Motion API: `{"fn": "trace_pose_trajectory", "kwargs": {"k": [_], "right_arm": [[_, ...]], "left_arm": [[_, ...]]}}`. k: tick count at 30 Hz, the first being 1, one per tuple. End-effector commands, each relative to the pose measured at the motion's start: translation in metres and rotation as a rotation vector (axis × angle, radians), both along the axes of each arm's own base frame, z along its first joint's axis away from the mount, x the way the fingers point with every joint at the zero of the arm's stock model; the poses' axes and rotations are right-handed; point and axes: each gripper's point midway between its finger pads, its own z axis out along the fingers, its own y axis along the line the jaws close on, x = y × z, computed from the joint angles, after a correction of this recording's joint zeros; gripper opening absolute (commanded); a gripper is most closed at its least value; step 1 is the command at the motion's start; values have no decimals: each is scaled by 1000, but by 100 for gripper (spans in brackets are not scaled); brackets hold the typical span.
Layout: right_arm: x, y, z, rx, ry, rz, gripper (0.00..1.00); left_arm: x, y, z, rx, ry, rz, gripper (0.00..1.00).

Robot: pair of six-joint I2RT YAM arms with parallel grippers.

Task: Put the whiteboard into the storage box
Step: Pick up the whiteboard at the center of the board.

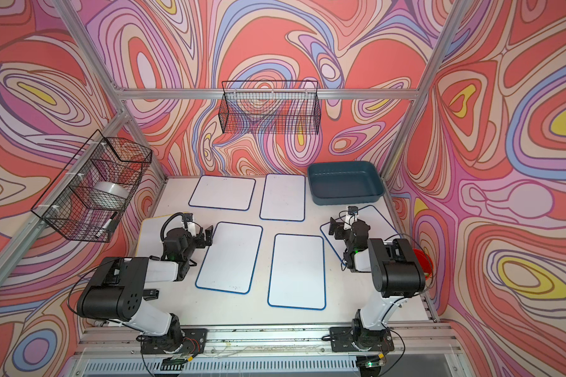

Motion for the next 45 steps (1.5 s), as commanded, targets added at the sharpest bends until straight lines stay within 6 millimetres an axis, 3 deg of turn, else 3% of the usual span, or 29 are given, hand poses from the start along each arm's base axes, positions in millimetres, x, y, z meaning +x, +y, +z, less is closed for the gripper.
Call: {"fn": "trace_pose_trajectory", "kwargs": {"k": [1, 18, 21, 27, 30, 33, 36, 41, 45], "right_arm": [[-1, 2, 7, 0, -14, 0, 98], [-1, -4, 7, 0, -11, -33, 99], [0, -6, 17, 3, -17, -45, 98], [1, -11, 44, 12, 26, -75, 99], [2, -11, 52, 98, 72, -110, 99], [5, -2, 50, 237, 140, -110, 99], [12, 21, 39, 376, 257, -34, 99], [7, 56, 23, 646, 389, 61, 92], [-9, 63, 0, 725, 554, 18, 91]], "left_arm": [[-2, 2, 6, 9, -22, -3, 100], [-2, 2, 7, 7, -25, -3, 100], [-3, 2, 9, 6, -32, -4, 100], [-13, 7, 32, 8, -74, 28, 100], [-19, 10, 47, 6, -90, 45, 100], [-25, 23, 61, -54, -71, 149, 100], [-35, 37, 68, -205, -4, 302, 100], [-37, -3, 72, -458, 122, 181, 100], [-49, -35, 48, -641, 299, 118, 94]]}}
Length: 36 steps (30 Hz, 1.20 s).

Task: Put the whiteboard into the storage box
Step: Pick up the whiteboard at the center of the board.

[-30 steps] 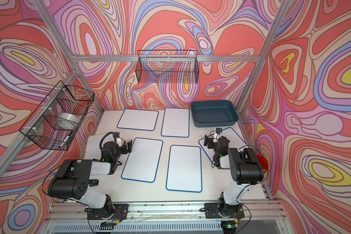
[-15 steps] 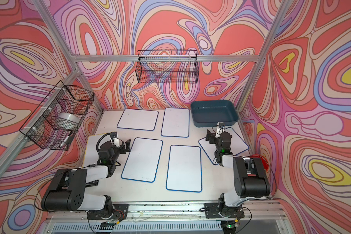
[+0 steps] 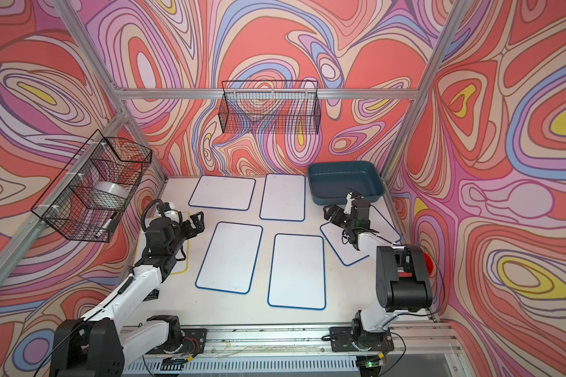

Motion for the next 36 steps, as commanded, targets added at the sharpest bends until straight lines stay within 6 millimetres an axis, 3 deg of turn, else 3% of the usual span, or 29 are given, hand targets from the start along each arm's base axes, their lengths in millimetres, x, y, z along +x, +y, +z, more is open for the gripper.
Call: {"fn": "trace_pose_trajectory", "kwargs": {"k": [1, 6, 9, 13, 20, 23, 31, 36], "right_arm": [[-24, 19, -23, 143, 211, 20, 91], [-58, 23, -35, 130, 371, 52, 91], [-84, 25, -47, 112, 470, 70, 91], [-113, 36, -58, 134, 570, 114, 91], [-150, 60, -69, 108, 676, 187, 91], [-162, 66, -75, 98, 718, 208, 91], [-177, 60, -86, 22, 776, 218, 91], [-182, 83, -98, 34, 823, 294, 90]], "left_arm": [[-26, -37, -45, -244, 246, -88, 91], [-50, -89, -64, -255, 413, -227, 89], [-65, -131, -69, -212, 502, -341, 90], [-85, -182, -76, -175, 608, -460, 90], [-115, -251, -95, -208, 773, -582, 89], [-125, -264, -102, -195, 813, -609, 89], [-130, -273, -127, -231, 846, -619, 89], [-135, -284, -136, -252, 883, -659, 89]]}}
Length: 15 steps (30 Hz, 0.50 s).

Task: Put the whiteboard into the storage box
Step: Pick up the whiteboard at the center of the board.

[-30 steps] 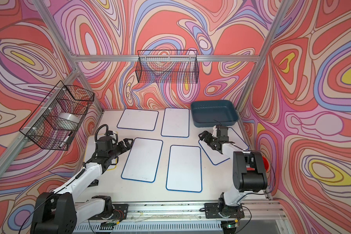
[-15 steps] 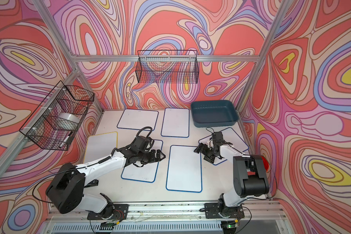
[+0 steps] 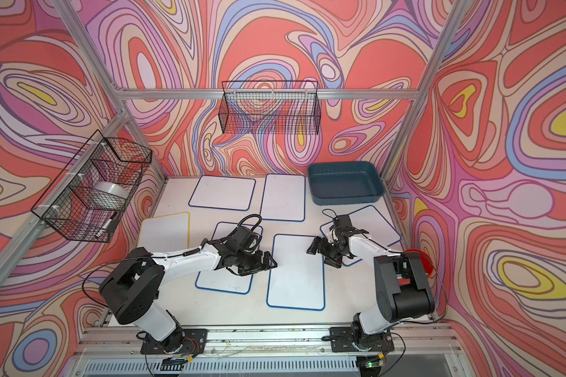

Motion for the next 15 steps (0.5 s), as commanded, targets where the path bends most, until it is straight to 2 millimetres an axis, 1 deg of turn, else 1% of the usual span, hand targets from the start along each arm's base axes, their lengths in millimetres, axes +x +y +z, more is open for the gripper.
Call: {"fn": "trace_pose_trajectory", "kwargs": {"k": [1, 5, 8, 12, 15], "right_arm": [[-30, 7, -31, -22, 147, 51, 90], [-25, 11, -32, -10, 134, 61, 90], [-23, 20, -30, 45, 140, 73, 90], [-26, 31, -27, 119, 157, 97, 90], [-27, 33, -22, 134, 149, 119, 90]], "left_arm": [[-6, -8, -8, -15, 38, -13, 89], [-6, -12, -14, -11, 54, -27, 89], [-6, -15, -16, -23, 70, -35, 89], [-6, -17, -18, -26, 75, -37, 89], [-3, -21, -20, -29, 76, -45, 89]]}}
